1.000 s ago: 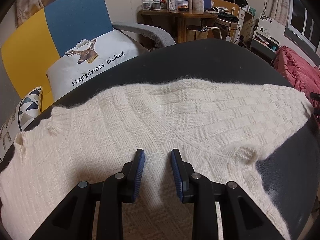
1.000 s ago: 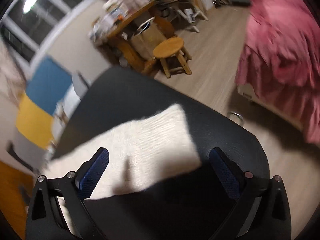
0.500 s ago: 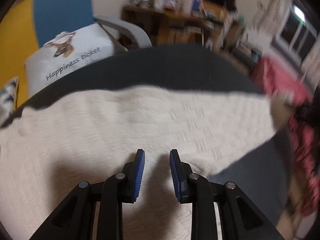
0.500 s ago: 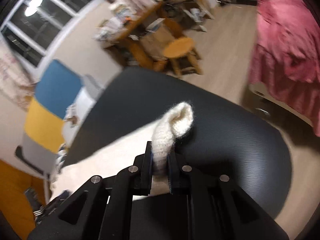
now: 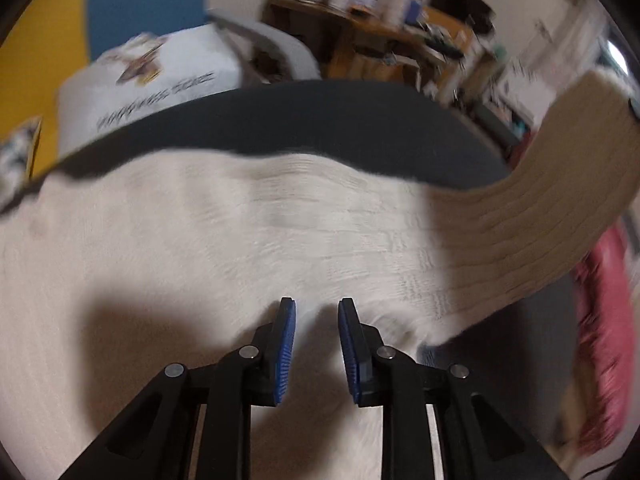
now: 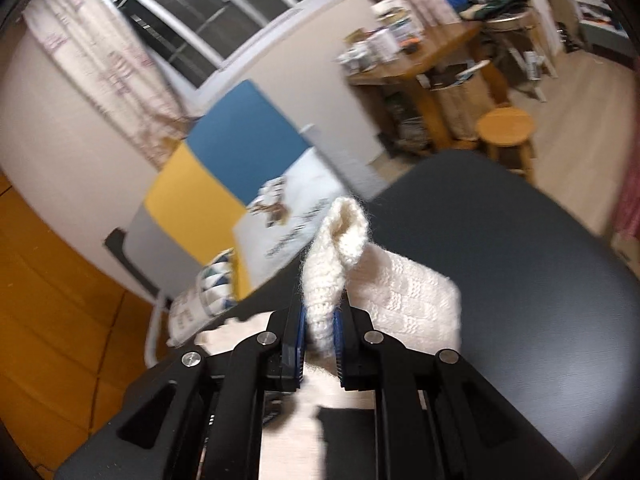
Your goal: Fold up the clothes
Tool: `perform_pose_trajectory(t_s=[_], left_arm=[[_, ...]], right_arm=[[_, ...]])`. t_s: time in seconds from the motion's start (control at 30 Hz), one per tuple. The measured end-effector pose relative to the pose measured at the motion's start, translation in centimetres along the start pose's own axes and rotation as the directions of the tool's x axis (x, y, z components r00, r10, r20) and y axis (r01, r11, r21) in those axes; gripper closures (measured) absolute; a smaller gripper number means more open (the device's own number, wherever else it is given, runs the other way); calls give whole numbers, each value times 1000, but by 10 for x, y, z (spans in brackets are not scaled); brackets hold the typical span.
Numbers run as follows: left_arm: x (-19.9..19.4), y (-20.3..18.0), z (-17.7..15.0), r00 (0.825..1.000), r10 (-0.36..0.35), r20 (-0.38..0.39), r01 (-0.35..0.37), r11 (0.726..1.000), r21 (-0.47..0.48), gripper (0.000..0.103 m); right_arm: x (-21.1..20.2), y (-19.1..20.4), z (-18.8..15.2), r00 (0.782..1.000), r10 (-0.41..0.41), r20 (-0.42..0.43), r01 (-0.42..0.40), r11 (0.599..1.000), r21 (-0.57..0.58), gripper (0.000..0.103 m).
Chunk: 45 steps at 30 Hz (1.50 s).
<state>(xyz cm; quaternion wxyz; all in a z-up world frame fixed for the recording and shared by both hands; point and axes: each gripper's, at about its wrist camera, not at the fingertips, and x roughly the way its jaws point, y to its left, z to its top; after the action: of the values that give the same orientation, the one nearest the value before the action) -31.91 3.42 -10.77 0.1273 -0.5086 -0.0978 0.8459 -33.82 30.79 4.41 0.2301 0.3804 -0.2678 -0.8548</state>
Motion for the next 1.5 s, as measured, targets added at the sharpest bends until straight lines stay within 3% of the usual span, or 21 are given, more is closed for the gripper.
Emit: perform_pose_trajectory(t_s=[0.17,0.37,0.5,0.57,0.67,0.77,0.83,0.93,1.03,1.1,1.27,1.33,1.37,1.5], left_arm=[[-50,71,-17,994,-93,59,101,984,-149,80],[-78,128,-33,982,-173,78,187,950,-252,82],[-81,138,-35,965,-243,99,262,916,-304,81],[-77,142,-33,948,-300,107,318,884,-341,78],[-68,145,-28,931,-346,117,364,845,-392,76],[-58,148,-25,925,-363,111,374,825,-423,76],[-54,147,-25,922,-373,107,381,819,-428,76],[-48,148,-28,907,-405,117,412,792,-450,75],[-41,149,-35,898,-422,129,428,763,-484,74],[-35,145,-38,912,-397,105,394,777,-491,74],[-23,125,-45,924,-380,39,351,805,-479,74],[-24,121,-43,943,-330,28,303,826,-476,95],[-26,118,-41,952,-304,25,279,836,-473,98],[-75,78,-2,938,-317,142,347,859,-376,97]], right_arm=[[40,74,-9,994,86,-73,-91,993,-77,90],[123,131,-57,971,74,-229,-104,987,-124,90],[180,144,-105,935,9,-354,-69,985,-158,90],[202,145,-130,909,-28,-415,-53,982,-181,90],[221,133,-152,870,-7,-493,-66,989,-130,83],[204,111,-151,886,87,-455,-110,994,-25,71],[188,99,-147,899,163,-407,-160,986,43,47],[141,82,-153,907,246,-343,-238,969,65,40],[107,67,-180,905,252,-344,-250,967,50,37],[88,50,-206,910,217,-353,-216,975,42,37],[57,11,-252,913,216,-345,-185,975,120,37],[55,8,-261,914,219,-341,-183,974,133,37],[55,8,-262,918,204,-340,-171,977,124,37],[52,17,-254,952,76,-295,-79,997,1,37]])
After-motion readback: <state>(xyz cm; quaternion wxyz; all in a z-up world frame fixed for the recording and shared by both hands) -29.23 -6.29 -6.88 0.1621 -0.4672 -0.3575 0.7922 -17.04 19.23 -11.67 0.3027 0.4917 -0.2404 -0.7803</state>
